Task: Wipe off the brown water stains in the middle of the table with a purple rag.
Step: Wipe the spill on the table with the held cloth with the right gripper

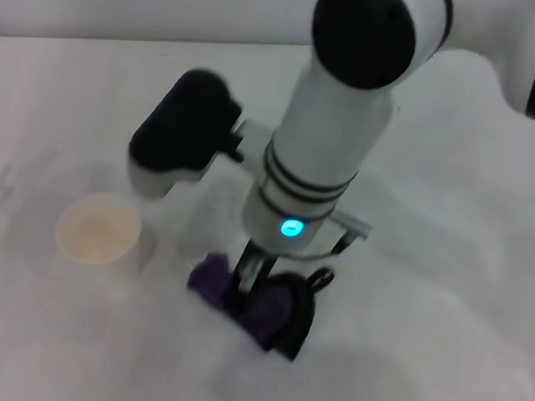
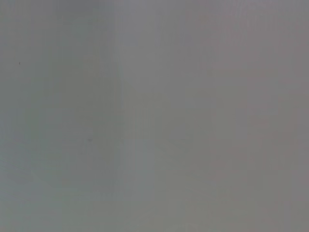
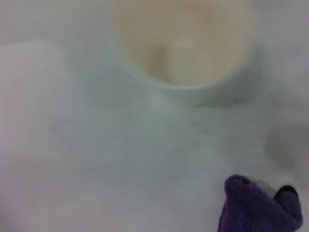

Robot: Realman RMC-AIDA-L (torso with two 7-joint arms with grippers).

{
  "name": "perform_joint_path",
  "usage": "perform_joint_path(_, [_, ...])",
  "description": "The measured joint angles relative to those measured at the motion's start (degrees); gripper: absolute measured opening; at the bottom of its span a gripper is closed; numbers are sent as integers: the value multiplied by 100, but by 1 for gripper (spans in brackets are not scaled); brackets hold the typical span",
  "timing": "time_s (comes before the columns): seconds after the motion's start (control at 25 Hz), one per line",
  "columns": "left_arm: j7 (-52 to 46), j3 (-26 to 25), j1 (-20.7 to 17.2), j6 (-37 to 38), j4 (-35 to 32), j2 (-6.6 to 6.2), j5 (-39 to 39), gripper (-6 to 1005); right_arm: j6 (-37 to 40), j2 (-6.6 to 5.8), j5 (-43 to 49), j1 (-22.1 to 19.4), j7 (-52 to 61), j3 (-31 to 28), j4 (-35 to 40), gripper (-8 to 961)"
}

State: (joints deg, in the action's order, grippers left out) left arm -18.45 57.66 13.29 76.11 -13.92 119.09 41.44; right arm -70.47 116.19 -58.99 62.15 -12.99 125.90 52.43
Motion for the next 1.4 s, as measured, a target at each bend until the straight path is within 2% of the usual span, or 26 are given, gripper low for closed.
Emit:
perform_joint_path(0.16, [0,0,25,0,11,0,-3,886,-10,0,-719,90,-334,215,77,86])
perform_joint_path(0.28, [0,0,25,0,12,0,1,886,-31,0,-865,103,-419,217,142,86])
perform_joint_path(0.72, [0,0,-20,-1,12,0,13,885,234,0,197,340,86,64,-580,86])
perform_joint_path(0.84, [0,-7,-51,-1,12,-4,-1,885,94,0,625,276,207,-243,-635,86])
perform_joint_path(1.04, [28,-34,-73,-56,11,-16,-4,885,-510,-18,1684,-54,388,-1028,-456,85])
perform_joint_path(1.4, [136,-30,-51,-133,8,-26,-9,886,-1686,-62,3261,-1199,350,-2670,783,100])
